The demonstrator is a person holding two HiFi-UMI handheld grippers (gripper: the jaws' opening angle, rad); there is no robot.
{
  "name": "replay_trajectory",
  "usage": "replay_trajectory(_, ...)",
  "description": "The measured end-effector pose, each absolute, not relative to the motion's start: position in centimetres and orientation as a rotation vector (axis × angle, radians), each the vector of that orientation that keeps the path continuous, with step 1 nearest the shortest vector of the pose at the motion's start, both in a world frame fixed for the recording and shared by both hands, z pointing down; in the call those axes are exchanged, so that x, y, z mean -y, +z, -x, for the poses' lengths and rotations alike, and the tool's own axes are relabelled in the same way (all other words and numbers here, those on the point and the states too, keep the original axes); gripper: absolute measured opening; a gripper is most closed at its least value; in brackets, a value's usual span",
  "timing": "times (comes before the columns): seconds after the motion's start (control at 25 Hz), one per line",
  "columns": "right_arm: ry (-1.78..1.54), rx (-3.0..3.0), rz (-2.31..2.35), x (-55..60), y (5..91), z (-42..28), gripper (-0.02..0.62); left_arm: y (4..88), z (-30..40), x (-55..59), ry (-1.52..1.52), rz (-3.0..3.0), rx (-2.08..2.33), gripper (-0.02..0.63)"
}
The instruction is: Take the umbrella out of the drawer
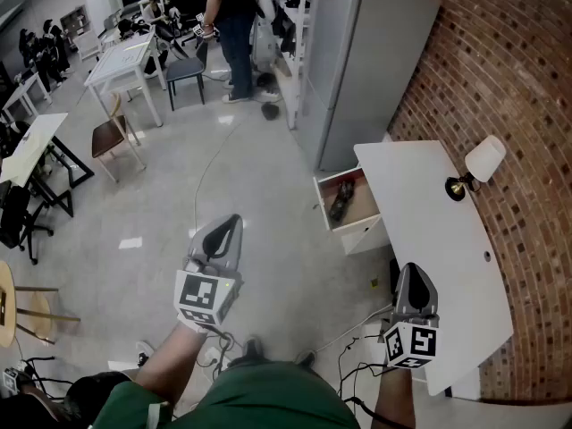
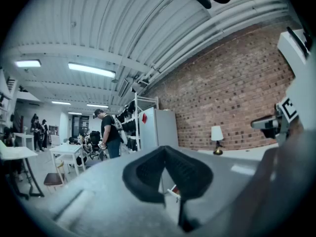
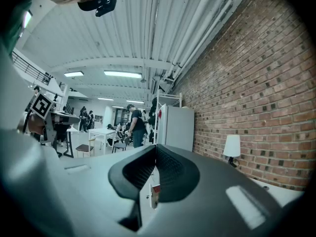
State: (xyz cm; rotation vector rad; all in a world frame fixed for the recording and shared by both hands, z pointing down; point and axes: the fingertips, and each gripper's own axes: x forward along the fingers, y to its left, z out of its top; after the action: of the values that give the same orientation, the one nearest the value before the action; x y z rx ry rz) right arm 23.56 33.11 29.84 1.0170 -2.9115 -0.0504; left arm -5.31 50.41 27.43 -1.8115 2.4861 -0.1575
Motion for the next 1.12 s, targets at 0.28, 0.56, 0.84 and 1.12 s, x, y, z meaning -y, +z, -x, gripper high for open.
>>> replay_trajectory(0.28, -0.066, 2.922, -1.001, -32.2, 29.5, -24.8, 0.002, 26.9, 3.9, -50.0, -0.161, 1.787, -2.494, 0.000)
replay_trajectory(0.56, -0.064, 2.932, -0.980, -31.7, 29.6, -25.3, 0.002, 27.1, 3.3, -49.6, -0.167, 1.776, -2.507, 0.000)
replay_trajectory(0.84, -0.014, 2.964, -1.028, -30.6, 29.1, -27.3, 0.002, 27.0, 1.5, -48.5, -0.170, 1.778, -2.506, 0.000)
replay_trajectory(1.12, 0.020, 2.996, -1.053, -27.5, 29.0, -31.2, 0.049, 26.5, -1.6, -46.4, -0.163, 1.739, -2.509, 0.000)
